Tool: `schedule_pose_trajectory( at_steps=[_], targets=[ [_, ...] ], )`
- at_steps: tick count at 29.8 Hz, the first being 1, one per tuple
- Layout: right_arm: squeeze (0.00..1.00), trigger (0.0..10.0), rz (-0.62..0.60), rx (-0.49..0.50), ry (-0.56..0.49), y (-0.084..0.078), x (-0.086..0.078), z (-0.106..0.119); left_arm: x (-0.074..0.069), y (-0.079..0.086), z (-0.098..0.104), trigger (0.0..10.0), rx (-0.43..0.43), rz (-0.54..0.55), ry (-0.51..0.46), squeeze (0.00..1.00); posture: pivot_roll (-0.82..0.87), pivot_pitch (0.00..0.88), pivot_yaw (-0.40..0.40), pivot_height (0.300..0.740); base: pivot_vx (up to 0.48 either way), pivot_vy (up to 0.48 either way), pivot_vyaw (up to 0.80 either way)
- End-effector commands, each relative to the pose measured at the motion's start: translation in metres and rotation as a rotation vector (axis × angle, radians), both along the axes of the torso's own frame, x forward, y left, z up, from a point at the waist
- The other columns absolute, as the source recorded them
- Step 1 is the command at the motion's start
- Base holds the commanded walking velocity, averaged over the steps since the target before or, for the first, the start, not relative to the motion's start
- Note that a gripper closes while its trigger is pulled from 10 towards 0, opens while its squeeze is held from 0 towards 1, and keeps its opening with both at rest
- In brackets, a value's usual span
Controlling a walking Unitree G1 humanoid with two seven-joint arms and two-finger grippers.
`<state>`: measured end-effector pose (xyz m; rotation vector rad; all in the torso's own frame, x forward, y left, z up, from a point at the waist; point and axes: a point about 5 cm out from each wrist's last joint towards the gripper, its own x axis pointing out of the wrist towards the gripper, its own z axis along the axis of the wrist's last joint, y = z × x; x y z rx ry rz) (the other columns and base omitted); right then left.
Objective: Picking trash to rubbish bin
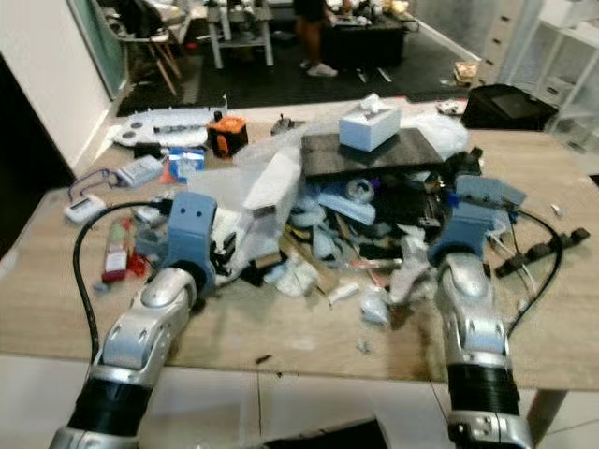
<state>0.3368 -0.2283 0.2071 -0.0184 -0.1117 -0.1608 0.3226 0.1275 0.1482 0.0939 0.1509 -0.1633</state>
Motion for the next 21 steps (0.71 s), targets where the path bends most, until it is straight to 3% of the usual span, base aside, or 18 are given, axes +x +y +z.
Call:
schedule_pose_trajectory(
  at_steps=[1,4,7,11,16,17,18,21],
  targets=[
    [0.0,10.0,0.002,0.011,-0.017,-0.002,-0.002,0.018,0.0,-0.001,-0.001,10.0,0.003,-0.009,0.009,0.0,0.09,0.036,0.059,0.74,0.0,0.0,0.0],
    [0.0,10.0,-0.009,-0.003,-0.005,-0.007,-0.004,0.037,0.0,-0.001,-0.001,10.0,0.013,-0.017,0.007,0.0,0.09,0.035,0.064,0.74,0.0,0.0,0.0],
    [0.0,10.0,-0.026,-0.039,0.029,-0.012,-0.007,0.04,0.001,-0.001,-0.001,10.0,0.016,-0.018,0.007,0.0,0.09,0.035,0.064,0.74,0.0,0.0,0.0],
    [0.0,10.0,-0.143,-0.186,0.217,-0.034,-0.018,0.04,0.001,0.001,-0.001,10.0,0.025,-0.025,0.004,0.0,0.08,0.031,0.076,0.74,0.0,0.0,0.0],
    [0.0,10.0,-0.079,-0.173,0.291,-0.044,-0.025,0.033,0.0,-0.005,0.003,10.0,0.026,-0.103,-0.019,0.0,0.07,0.028,0.085,0.74,0.0,0.0,0.0],
    [0.0,10.0,-0.043,-0.203,0.308,-0.046,-0.027,0.028,-0.002,-0.009,0.006,10.0,0.024,-0.153,-0.035,0.0,0.07,0.028,0.085,0.74,0.0,0.0,0.0],
    [0.0,10.0,0.047,-0.242,0.272,-0.048,-0.027,0.021,-0.007,-0.021,0.015,10.0,0.015,-0.3,-0.085,0.0,0.07,0.028,0.085,0.74,0.0,0.0,0.0],
    [0.0,10.0,0.131,-0.249,0.242,-0.046,-0.025,0.015,-0.011,-0.03,0.023,10.0,0.022,-0.408,-0.115,0.0,0.06,0.029,0.09,0.74,0.0,0.0,0.0]
  ],
)
